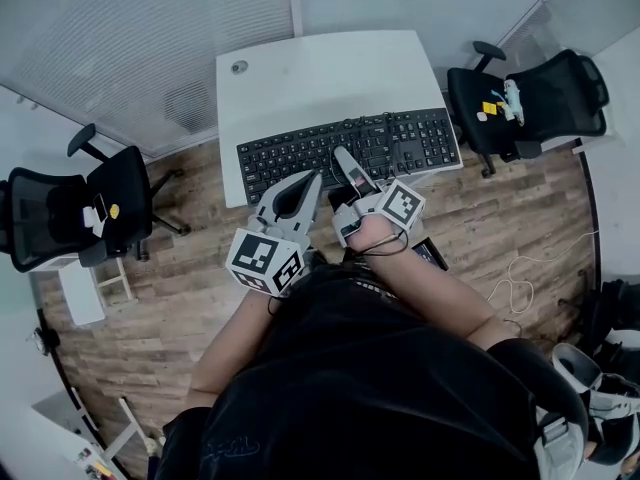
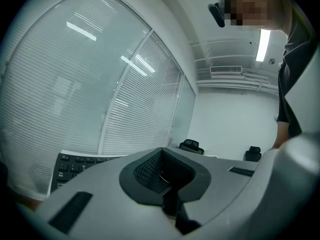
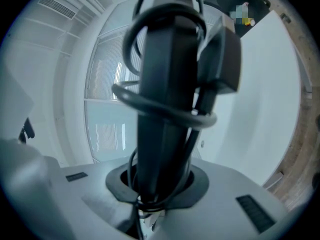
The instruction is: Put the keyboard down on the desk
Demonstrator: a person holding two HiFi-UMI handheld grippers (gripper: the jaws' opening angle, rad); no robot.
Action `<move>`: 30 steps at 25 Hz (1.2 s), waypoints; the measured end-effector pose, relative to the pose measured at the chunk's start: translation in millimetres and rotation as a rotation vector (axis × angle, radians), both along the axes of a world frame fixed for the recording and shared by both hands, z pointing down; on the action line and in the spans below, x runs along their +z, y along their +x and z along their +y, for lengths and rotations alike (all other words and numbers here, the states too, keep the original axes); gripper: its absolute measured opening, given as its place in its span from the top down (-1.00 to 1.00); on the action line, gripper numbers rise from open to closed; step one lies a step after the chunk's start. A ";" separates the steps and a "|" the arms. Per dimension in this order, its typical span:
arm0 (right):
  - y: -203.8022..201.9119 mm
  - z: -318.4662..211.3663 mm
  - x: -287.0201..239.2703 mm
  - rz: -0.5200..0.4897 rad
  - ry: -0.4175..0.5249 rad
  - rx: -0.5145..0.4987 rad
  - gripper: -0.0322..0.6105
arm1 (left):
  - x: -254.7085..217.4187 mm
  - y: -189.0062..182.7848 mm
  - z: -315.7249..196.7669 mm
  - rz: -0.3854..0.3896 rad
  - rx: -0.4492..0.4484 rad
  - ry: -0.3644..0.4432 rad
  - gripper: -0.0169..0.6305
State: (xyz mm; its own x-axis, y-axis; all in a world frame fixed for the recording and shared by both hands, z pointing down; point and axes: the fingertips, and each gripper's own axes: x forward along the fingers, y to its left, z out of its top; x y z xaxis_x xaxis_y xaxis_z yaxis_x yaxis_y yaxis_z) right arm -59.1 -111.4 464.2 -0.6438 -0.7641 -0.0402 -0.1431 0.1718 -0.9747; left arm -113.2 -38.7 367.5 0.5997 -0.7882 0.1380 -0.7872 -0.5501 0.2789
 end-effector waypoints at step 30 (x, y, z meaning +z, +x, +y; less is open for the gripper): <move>44.9 -147.8 -1.8 -0.003 0.048 -0.284 0.64 | 5.1 69.5 -145.6 0.013 -0.269 -0.015 0.91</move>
State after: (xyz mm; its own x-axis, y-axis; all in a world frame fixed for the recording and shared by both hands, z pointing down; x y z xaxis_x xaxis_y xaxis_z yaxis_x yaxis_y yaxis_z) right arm -14.2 -259.2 462.4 -0.8316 -0.5504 -0.0736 -0.0802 0.2503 -0.9648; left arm -43.7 -184.3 372.6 0.3709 -0.9174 0.1441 -0.9007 -0.3175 0.2965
